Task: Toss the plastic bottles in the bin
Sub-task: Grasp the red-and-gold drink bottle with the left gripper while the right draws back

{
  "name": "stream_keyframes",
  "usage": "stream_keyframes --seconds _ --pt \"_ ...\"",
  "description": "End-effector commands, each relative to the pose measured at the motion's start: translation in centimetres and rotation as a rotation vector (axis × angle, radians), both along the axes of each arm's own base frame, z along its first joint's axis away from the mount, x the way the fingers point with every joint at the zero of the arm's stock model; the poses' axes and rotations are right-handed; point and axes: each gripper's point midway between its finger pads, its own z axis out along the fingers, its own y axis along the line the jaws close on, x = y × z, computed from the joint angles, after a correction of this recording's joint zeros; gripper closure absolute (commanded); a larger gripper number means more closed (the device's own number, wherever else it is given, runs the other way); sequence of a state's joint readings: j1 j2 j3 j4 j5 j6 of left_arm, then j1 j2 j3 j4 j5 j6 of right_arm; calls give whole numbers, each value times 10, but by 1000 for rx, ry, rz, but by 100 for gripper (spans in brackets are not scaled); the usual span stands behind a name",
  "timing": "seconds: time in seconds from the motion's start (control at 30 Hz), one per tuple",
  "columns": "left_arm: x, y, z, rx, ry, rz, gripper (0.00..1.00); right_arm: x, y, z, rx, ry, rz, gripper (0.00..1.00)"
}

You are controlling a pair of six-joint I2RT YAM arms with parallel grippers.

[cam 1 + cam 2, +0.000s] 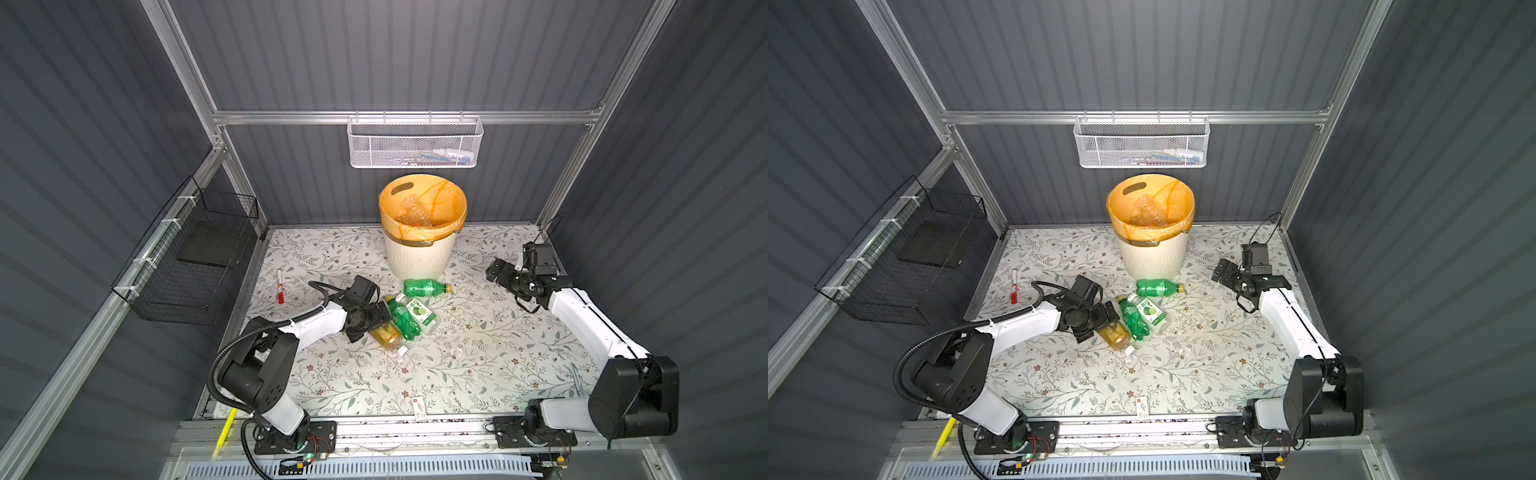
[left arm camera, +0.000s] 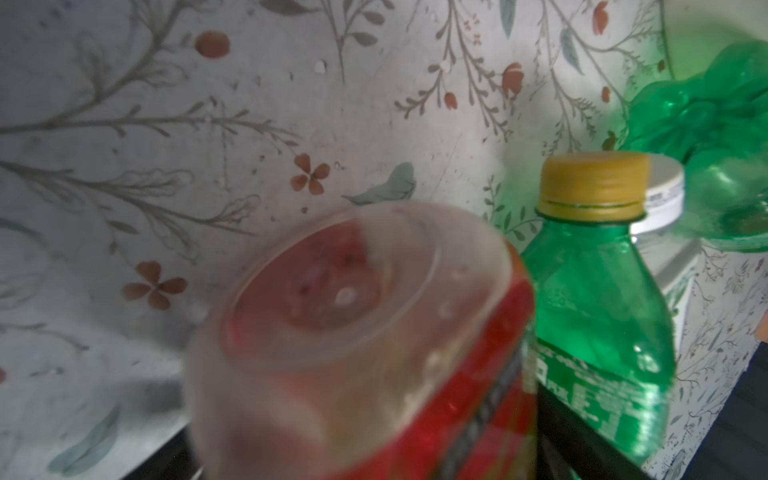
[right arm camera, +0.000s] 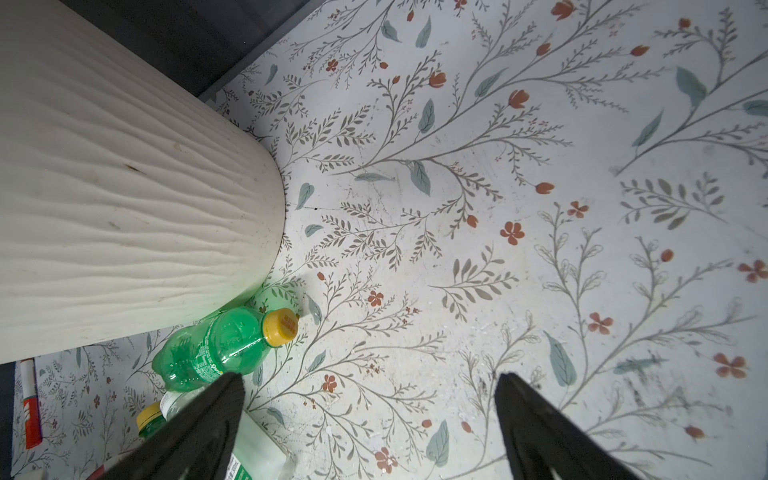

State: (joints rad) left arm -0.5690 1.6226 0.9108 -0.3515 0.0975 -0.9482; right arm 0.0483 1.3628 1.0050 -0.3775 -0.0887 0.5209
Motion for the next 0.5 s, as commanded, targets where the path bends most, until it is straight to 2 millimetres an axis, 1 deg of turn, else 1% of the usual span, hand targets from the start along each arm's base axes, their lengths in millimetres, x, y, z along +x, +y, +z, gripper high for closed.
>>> stream_keyframes --seconds 0.0,0.07,0.17,0.3,0.37,0.47 --pt "9 -9 6 -14 -19 -32 1 0 0 -4 16 3 -9 4" --pt "9 -9 5 -9 -15 -38 3 0 -1 -5 19 4 -12 5" --pt "6 -6 4 2 -15 -38 7 -1 -1 -8 22 11 -15 5" --pt "-1 0 0 13 -6 -31 11 0 -1 -10 35 15 -23 6" --pt "-5 3 -2 17 0 -28 15 0 1 -10 43 16 -19 7" --pt "-10 8 -2 21 -4 -17 27 1 2 -9 51 18 -18 8"
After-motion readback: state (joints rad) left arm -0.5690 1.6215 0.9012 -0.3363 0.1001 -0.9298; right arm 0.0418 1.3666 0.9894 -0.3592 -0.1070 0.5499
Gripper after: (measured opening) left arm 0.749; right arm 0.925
